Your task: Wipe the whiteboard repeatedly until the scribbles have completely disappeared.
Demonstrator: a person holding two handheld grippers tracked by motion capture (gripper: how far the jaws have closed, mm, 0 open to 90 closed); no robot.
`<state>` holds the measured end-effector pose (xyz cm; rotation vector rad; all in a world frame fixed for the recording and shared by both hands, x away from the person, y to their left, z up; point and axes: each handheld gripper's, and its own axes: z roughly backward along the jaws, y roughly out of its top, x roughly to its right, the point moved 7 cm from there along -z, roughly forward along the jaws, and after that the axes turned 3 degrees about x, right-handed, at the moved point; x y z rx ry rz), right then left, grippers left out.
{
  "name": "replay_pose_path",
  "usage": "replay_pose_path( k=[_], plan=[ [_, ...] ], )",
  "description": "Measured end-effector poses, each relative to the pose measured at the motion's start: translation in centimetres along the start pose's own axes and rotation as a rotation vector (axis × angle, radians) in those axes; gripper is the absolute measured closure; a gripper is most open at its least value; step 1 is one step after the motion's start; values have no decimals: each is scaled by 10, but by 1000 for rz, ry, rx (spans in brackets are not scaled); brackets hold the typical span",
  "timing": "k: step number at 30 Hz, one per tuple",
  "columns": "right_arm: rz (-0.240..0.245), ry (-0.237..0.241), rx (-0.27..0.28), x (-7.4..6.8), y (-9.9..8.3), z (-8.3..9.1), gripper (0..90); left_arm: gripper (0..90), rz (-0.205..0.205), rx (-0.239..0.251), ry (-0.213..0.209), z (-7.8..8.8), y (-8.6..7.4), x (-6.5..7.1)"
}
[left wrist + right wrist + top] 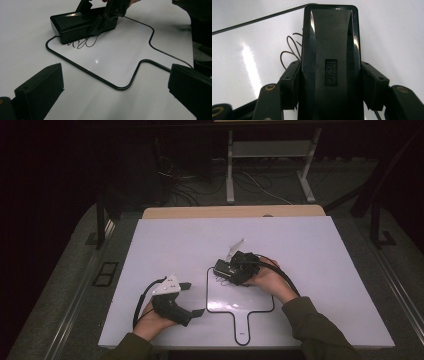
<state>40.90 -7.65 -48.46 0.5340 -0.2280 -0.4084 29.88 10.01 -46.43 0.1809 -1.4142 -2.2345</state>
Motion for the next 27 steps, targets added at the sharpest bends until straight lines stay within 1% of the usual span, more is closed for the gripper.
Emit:
replay_pose_path(
  k=[3,5,6,10,11,12,13,17,20,21,23,24,25,27],
  plan=[
    [0,4,-1,-3,0,0,390,0,0,0,0,0,0,0],
    [23,2,-9,-5,0,1,390,0,5,1,0,0,0,0],
    [19,9,-7,-8,1,1,390,0,4,1,0,0,0,0],
    [47,20,-15,-17,2,2,390,0,7,5,0,0,1,1],
    [61,10,-19,-16,2,2,390,0,6,4,0,0,1,1],
    [44,16,-18,-17,2,2,390,0,6,4,0,0,1,1],
    [52,4,-22,-13,2,2,390,0,6,5,0,0,1,1],
    [11,-18,-27,1,-1,2,390,0,4,5,-1,0,1,1],
    [-12,-23,-32,9,-3,2,390,0,5,5,0,0,0,0],
    [-18,-22,-33,10,-3,2,390,0,6,6,0,0,0,0],
    [-10,-32,-38,8,-2,2,390,0,5,5,-1,0,0,1],
    [6,-38,-39,8,-2,2,390,0,6,5,0,-1,0,1],
    [1,-29,-37,4,-1,2,390,0,4,2,0,-1,0,0],
    [16,-24,-37,-1,1,2,390,0,6,6,-1,-1,1,1]
  ],
)
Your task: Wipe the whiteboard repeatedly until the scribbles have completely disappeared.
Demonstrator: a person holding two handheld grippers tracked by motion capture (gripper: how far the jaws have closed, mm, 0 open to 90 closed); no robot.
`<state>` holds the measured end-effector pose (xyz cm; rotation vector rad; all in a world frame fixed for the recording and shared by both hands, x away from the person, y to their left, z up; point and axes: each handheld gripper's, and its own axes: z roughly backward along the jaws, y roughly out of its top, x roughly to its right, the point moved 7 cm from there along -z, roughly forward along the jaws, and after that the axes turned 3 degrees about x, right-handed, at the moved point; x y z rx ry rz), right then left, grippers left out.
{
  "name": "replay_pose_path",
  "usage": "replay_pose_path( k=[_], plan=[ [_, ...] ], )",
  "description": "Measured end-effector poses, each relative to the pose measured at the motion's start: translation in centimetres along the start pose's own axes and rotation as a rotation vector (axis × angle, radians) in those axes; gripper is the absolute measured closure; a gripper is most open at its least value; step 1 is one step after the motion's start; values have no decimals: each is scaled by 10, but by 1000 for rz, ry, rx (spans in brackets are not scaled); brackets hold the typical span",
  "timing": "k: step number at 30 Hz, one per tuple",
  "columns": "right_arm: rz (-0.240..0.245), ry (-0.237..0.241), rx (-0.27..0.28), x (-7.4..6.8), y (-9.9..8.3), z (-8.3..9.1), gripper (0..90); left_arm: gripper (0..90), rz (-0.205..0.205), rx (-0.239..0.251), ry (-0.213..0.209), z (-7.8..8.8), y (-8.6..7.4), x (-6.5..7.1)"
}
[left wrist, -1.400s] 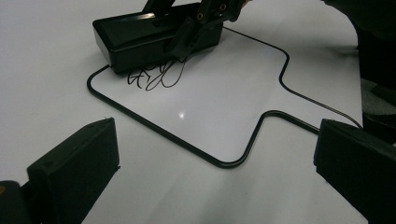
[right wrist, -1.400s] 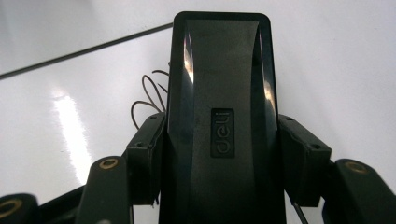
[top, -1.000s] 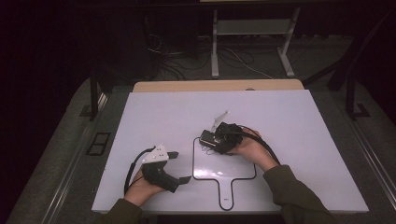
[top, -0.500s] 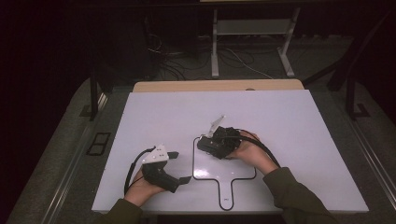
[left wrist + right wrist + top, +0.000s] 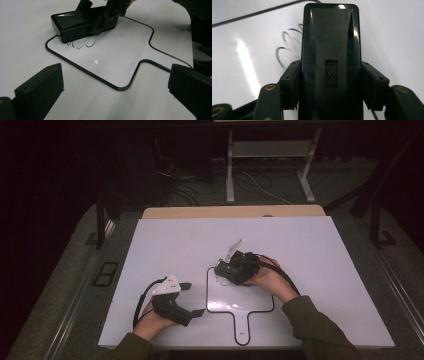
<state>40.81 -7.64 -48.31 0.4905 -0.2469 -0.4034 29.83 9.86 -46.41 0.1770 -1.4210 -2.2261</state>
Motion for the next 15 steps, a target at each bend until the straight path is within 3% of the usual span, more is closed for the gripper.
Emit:
replay_pose_path(
  k=[9,15],
  plan=[
    [65,39,-1,-26,8,0,390,0,-2,-4,0,0,0,0],
    [43,10,-11,-10,8,-3,390,0,-9,-7,-1,1,0,0]
  ],
)
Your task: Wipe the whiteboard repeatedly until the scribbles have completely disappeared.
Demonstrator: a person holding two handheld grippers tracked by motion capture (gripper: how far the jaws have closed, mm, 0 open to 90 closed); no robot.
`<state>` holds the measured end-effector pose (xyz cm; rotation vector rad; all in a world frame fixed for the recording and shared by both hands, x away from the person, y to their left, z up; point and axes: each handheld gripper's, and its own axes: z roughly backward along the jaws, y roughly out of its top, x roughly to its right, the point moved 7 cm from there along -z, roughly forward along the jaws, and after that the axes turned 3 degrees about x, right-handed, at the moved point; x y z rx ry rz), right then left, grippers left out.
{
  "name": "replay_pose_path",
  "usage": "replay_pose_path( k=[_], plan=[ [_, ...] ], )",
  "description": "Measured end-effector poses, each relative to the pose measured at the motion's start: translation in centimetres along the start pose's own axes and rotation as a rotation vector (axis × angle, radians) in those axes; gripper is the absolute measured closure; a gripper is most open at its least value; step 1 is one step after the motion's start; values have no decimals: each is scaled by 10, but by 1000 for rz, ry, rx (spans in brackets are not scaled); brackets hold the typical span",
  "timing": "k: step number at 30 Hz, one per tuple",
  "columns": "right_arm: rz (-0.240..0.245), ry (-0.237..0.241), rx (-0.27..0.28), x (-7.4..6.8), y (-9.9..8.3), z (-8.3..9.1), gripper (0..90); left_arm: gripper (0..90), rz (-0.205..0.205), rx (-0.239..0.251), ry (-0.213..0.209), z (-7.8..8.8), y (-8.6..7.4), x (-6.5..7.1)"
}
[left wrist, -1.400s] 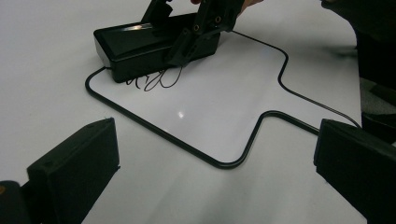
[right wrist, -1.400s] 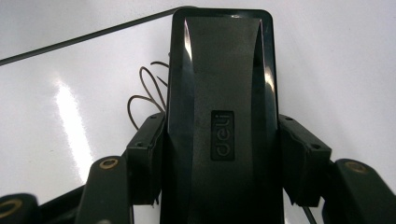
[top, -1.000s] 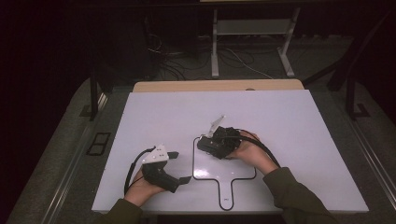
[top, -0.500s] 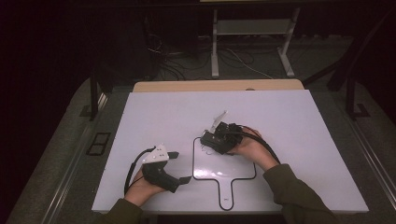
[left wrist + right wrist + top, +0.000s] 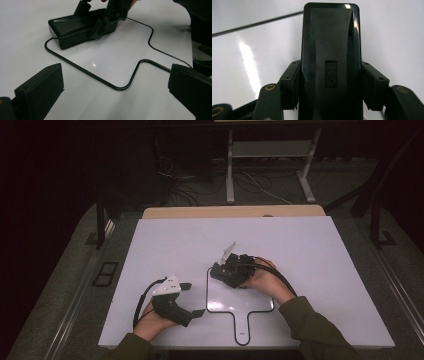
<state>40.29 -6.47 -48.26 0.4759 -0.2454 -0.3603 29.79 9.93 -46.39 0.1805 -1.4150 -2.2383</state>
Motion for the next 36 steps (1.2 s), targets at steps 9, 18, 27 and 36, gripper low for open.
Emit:
replay_pose_path(
  k=[9,18,27,36],
  plan=[
    [28,29,-3,-12,5,0,389,0,5,4,-1,0,0,0],
    [-8,-16,-25,9,5,-3,390,0,-1,-2,-2,0,0,0],
    [-10,7,-26,5,8,-5,389,0,-1,0,-3,-1,0,0],
    [-33,-25,-42,17,10,-8,390,0,-3,3,-2,0,0,0]
  ],
)
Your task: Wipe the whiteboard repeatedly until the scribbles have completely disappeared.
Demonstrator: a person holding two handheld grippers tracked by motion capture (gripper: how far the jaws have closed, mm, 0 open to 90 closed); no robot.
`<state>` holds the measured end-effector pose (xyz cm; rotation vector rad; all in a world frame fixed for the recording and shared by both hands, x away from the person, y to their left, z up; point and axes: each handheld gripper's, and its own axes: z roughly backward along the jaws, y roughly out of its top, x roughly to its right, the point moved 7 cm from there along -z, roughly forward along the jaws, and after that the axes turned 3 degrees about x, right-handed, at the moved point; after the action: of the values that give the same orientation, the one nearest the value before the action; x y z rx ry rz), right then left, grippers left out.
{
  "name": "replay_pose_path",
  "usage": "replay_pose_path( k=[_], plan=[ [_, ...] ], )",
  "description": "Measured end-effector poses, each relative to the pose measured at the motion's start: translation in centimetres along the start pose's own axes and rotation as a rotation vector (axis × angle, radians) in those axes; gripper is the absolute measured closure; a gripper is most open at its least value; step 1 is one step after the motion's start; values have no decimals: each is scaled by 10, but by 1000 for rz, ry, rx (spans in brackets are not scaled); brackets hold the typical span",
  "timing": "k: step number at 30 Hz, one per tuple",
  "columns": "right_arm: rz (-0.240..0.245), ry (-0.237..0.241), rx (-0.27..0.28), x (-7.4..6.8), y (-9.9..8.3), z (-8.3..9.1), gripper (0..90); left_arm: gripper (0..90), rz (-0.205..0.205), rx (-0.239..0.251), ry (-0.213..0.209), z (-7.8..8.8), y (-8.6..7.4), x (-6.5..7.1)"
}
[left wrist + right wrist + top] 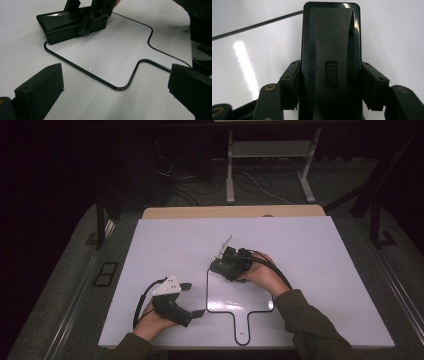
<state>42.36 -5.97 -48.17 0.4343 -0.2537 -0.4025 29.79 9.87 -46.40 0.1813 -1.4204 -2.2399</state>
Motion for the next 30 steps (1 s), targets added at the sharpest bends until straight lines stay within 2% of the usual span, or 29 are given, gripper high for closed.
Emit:
replay_pose_path(
  k=[3,4,7,9,11,16,21,24,30],
  plan=[
    [18,-8,-4,-1,1,0,389,0,-1,-4,0,0,0,0],
    [14,4,-5,-5,1,0,389,0,4,-2,-1,0,0,0],
    [55,32,-3,-16,3,2,389,0,2,0,-2,0,0,1],
    [70,31,-7,-20,4,2,389,0,1,-4,-1,0,0,1],
    [58,34,-8,-18,4,2,389,0,0,-3,0,0,0,1],
    [10,-11,-21,0,-1,1,389,0,-1,0,-1,0,0,0],
    [-22,-18,-22,10,-6,2,389,0,0,2,-1,0,0,0],
    [-12,-23,-24,8,-7,3,389,0,3,1,-3,0,0,1],
    [17,22,-11,-7,-7,5,389,0,3,1,-2,0,0,1]
  ],
)
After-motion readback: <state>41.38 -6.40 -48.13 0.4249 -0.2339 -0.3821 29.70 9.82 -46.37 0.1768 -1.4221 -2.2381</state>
